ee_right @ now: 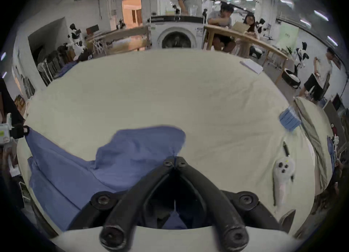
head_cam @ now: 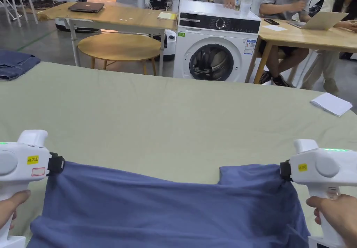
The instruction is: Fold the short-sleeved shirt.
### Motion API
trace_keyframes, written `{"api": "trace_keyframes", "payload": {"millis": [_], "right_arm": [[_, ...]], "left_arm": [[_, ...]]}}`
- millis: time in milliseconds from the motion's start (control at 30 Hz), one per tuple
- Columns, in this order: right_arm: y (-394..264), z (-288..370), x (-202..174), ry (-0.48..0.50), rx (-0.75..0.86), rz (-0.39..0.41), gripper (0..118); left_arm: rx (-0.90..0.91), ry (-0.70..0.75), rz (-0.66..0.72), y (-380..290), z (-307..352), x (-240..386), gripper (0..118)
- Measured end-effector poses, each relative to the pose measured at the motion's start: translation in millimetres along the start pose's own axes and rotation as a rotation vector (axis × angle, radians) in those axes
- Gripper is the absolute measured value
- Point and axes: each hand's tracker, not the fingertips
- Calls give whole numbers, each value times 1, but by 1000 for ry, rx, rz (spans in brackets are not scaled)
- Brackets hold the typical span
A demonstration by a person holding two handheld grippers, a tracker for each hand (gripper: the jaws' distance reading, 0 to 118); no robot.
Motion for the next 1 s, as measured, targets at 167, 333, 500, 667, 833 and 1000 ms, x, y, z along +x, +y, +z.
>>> {"api": "trace_keyframes", "payload": {"millis": [167,333,500,667,833,1000], "right_arm": [[-17,62,11,8,79,-29,0],[-54,106,15,14,103,-24,0],[-97,123,26,7,84,-25,0],[-140,134,28,-15,24,-19,0],[-180,134,15,-49,-101,14,0],[-207,104,11,-77,-239,59,0]], "left_arm": [[52,-17,3,-15,42,-2,0],[85,-34,-8,-40,77,-3,0],[93,-48,7,-72,100,-5,0],[49,-71,35,-103,116,-10,0],[-88,-52,8,-135,118,-10,0],[-240,-20,-59,-160,96,-8,0]]}}
